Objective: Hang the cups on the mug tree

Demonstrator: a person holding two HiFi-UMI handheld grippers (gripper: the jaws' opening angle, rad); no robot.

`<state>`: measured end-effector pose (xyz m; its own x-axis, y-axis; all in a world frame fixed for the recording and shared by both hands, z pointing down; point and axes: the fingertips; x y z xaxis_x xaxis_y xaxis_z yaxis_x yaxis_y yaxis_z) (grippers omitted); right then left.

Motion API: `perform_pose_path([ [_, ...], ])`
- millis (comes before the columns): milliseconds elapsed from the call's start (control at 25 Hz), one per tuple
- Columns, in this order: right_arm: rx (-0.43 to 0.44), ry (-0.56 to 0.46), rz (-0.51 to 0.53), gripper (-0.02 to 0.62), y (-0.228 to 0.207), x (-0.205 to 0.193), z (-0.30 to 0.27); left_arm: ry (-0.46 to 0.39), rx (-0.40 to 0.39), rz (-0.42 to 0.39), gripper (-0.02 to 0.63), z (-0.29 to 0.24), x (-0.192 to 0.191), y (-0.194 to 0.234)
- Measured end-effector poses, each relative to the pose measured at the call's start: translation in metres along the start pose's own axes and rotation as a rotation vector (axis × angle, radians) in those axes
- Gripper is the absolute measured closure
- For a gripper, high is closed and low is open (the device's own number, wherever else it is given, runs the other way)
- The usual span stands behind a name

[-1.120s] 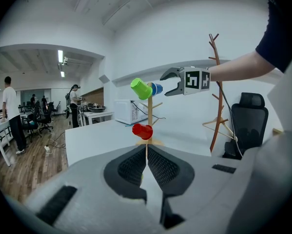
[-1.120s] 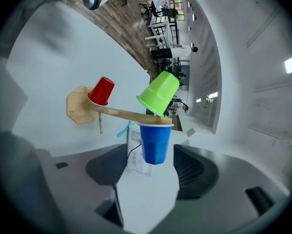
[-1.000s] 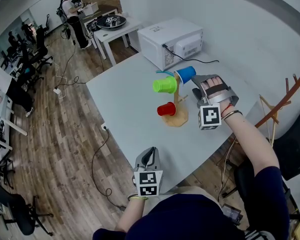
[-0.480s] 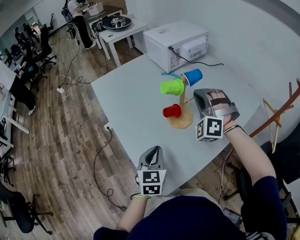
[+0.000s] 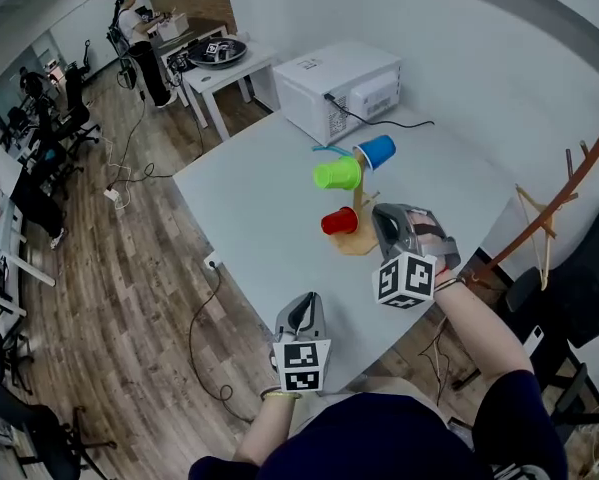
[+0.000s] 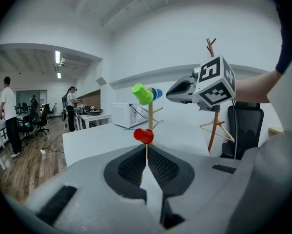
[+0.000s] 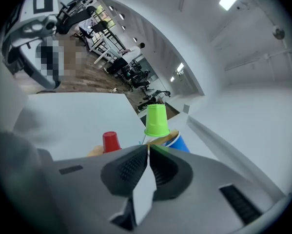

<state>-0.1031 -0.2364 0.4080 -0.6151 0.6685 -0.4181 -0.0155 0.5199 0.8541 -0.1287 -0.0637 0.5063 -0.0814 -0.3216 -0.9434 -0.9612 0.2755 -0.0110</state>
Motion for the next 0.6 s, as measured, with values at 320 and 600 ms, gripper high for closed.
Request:
perform_pose_path([
  [320,0.042,0.018,-0.353,0.56,0.036,0.006,0.032,-0.005,-0.045,-0.022,0.581,0.012,0.006,0.002],
  [600,0.021,0.005,-0.604,0.56,0.059,0.02,0.069,-0.016,-0.082,-0.04,0.581,0.025,0.007,0.001],
])
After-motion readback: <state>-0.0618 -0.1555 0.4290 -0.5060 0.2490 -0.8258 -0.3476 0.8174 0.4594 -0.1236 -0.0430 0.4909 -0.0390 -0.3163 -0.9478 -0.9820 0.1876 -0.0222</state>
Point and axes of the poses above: the fingertips, and each gripper's own axes: z backward along the fingers, y to its left, x out of its top, and after that the axes turned 1 degree about x, right-handed
